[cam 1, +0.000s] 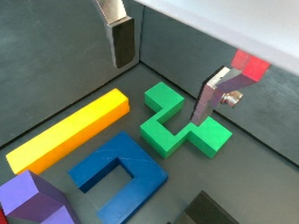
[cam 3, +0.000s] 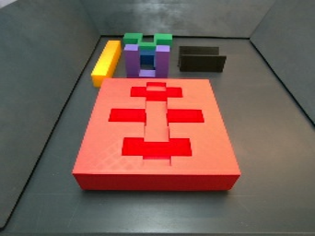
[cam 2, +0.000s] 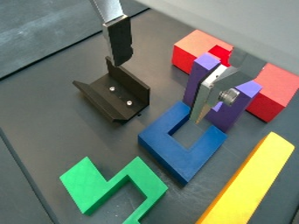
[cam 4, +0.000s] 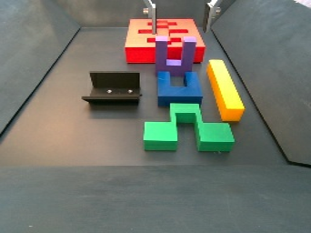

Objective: Pick up the purple object. Move up. Move to above the board. Insert the purple object.
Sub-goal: Pick up the purple object.

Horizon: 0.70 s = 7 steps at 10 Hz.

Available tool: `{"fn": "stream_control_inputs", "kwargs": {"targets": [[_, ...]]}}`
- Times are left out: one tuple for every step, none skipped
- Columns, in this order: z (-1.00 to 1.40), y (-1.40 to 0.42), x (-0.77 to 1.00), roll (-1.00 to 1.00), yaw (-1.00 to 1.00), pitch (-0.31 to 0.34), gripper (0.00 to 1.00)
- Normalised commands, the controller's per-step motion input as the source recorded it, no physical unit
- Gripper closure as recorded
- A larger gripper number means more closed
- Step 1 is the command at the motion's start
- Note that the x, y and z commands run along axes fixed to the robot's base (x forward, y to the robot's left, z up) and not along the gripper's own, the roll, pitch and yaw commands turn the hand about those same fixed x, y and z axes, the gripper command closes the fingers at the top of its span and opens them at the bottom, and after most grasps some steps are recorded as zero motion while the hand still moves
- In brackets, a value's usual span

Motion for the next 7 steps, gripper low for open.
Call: {"fn": "stream_control_inputs", "kwargs": {"targets": [[0.0, -0.09, 0.0, 0.02, 0.0, 0.0, 0.0], [0.0, -0.27, 0.0, 0.02, -0.09, -0.004, 0.0], [-0.05, -0.47, 0.13, 0.02, -0.2, -0.007, 0.0], [-0.06, -0.52, 0.25, 0.02, -0.23, -0.009, 0.0], [-0.04, -0.61, 0.47, 0.05, -0.16, 0.0, 0.0], [-0.04, -0.69, 0.56, 0.08, -0.19, 0.0, 0.0], [-0.08, -0.71, 0.56, 0.09, -0.18, 0.0, 0.0]]}}
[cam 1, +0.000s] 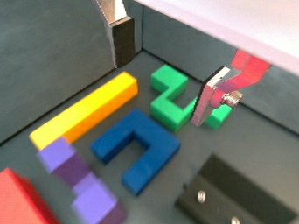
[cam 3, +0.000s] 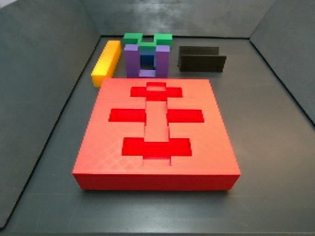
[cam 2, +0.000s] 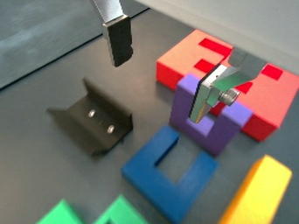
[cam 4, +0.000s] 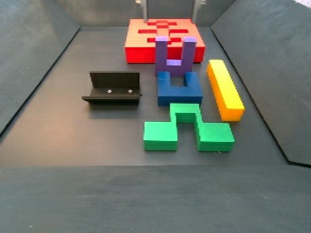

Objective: Pick up the purple object. Move up. Move to above the board. Insert the purple object.
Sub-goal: Pick up the purple object.

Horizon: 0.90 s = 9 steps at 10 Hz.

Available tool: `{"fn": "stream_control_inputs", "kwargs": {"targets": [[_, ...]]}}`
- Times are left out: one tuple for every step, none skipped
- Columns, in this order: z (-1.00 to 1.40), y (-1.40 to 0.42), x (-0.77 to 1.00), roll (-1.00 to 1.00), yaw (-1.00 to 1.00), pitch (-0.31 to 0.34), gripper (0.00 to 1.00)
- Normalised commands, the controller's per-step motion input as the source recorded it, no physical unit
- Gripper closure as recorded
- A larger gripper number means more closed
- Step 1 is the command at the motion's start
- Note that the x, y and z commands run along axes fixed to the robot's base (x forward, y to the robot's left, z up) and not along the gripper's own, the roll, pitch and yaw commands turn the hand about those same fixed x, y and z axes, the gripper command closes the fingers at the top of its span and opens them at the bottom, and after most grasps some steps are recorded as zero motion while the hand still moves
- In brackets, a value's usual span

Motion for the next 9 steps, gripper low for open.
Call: {"fn": "stream_control_inputs", "kwargs": {"targets": [[-0.06, -0.72, 0.56, 0.09, -0.18, 0.0, 0.0], [-0.09, -0.62, 0.45, 0.05, -0.15, -0.03, 0.0], [-0.17, -0.48, 0.32, 0.0, -0.09, -0.121, 0.0], [-0.2, -0.45, 0.33, -0.03, -0.09, -0.134, 0.0], [-0.24, -0.47, 0.33, -0.01, -0.09, -0.13, 0.0], [-0.35, -0.43, 0.36, 0.0, -0.06, -0.114, 0.0], [-0.44, -0.39, 0.24, 0.0, 0.0, -0.076, 0.0], [-0.34, -0.49, 0.02, 0.11, 0.17, 0.0, 0.0], [-0.29, -0.47, 0.0, 0.16, 0.25, 0.0, 0.0]]}}
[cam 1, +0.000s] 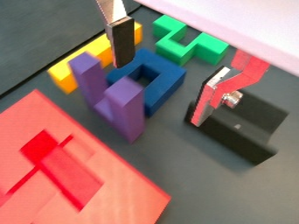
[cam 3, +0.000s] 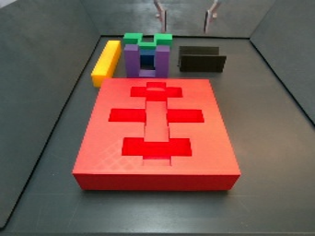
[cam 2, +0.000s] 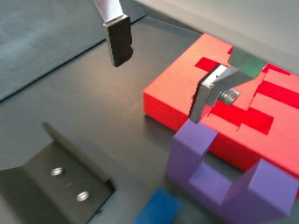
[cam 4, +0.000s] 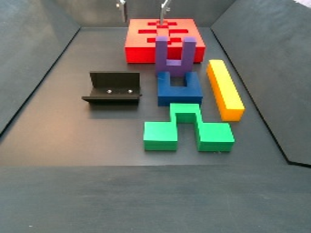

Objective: Pick up the purple object. Move up. Move to above the board. Insert the purple object.
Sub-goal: Pick up the purple object.

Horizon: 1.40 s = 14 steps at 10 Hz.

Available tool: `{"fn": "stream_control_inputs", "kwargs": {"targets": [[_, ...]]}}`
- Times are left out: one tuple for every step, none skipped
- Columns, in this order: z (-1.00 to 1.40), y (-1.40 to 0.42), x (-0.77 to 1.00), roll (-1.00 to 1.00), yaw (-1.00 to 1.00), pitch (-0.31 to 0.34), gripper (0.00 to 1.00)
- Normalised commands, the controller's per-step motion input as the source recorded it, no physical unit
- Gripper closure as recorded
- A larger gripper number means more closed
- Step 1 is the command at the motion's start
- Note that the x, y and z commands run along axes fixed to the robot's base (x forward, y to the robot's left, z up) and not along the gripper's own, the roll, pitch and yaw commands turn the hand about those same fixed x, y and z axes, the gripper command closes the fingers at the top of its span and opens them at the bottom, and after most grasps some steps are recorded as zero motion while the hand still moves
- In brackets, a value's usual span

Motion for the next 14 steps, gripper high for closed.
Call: {"fn": "stream_control_inputs", "kwargs": {"targets": [[-0.25, -0.41, -0.08, 0.2, 0.29, 0.0, 0.0], [-0.13, -0.34, -0.25, 0.18, 0.21, 0.0, 0.0], [0.0, -0.05, -0.07, 0.02, 0.05, 0.0, 0.0], [0.0, 0.0, -0.06, 0.01, 0.0, 0.0, 0.0], [0.0, 0.02, -0.22, 0.07, 0.0, 0.006, 0.0], [0.0, 0.08, -0.43, 0.05, 0.0, 0.0, 0.0], [-0.06, 0.12, -0.62, 0.01, 0.01, 0.0, 0.0], [-0.07, 0.15, -0.73, 0.0, 0.02, -0.026, 0.0], [-0.05, 0.01, -0.31, -0.05, 0.01, -0.083, 0.0], [-0.05, 0.09, 0.24, -0.09, 0.0, -0.03, 0.0], [0.0, 0.13, 0.56, -0.12, -0.01, 0.0, 0.0], [0.0, 0.12, 0.62, -0.07, -0.07, 0.0, 0.0], [-0.03, 0.1, 0.41, -0.01, -0.05, 0.0, 0.0], [-0.18, 0.07, 0.14, 0.0, 0.0, 0.001, 0.0]]}}
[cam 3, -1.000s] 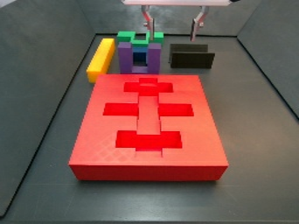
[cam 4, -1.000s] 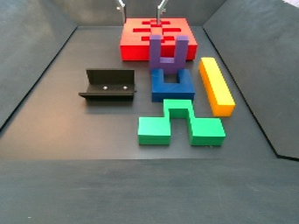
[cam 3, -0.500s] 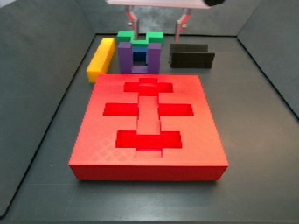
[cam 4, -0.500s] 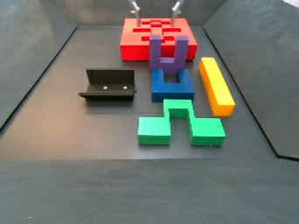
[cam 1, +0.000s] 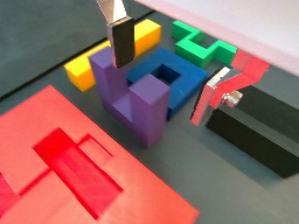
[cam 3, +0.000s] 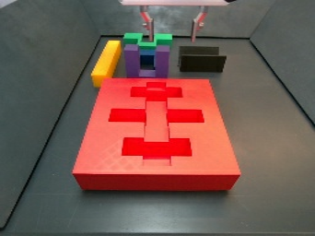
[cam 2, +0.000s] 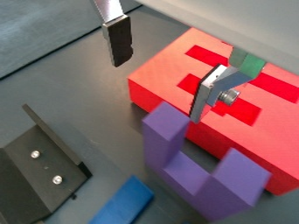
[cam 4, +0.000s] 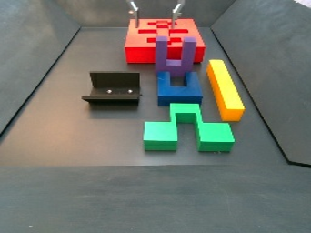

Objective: Pick up the purple object. Move up. Move to above the board. Insert the purple object.
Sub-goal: Pick up the purple object.

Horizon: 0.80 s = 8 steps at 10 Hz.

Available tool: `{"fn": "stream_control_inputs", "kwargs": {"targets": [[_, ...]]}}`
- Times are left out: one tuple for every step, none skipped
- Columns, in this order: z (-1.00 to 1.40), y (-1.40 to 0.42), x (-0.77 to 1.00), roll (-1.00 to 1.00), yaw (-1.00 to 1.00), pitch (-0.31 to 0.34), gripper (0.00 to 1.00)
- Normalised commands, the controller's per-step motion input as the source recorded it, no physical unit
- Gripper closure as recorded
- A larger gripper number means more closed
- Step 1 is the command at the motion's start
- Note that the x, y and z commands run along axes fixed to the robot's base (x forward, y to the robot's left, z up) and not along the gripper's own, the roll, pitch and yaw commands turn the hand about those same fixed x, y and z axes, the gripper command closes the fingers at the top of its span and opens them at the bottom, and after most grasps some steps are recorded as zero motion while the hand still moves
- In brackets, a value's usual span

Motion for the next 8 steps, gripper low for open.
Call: {"fn": "stream_control_inputs", "kwargs": {"targets": [[-0.28, 0.14, 0.03, 0.01, 0.0, 0.0, 0.0], [-0.39, 0.15, 0.0, 0.05, 0.06, 0.0, 0.0], [-0.4, 0.11, -0.23, 0.1, 0.15, 0.003, 0.0], [-0.27, 0.0, -0.13, 0.04, 0.16, 0.0, 0.0], [-0.27, 0.0, 0.03, 0.04, 0.12, 0.0, 0.0], [-0.29, 0.0, 0.04, 0.05, 0.09, 0.009, 0.0], [-0.36, 0.0, 0.0, 0.08, 0.06, 0.02, 0.0], [-0.36, 0.0, 0.01, 0.09, 0.05, 0.019, 0.0]]}}
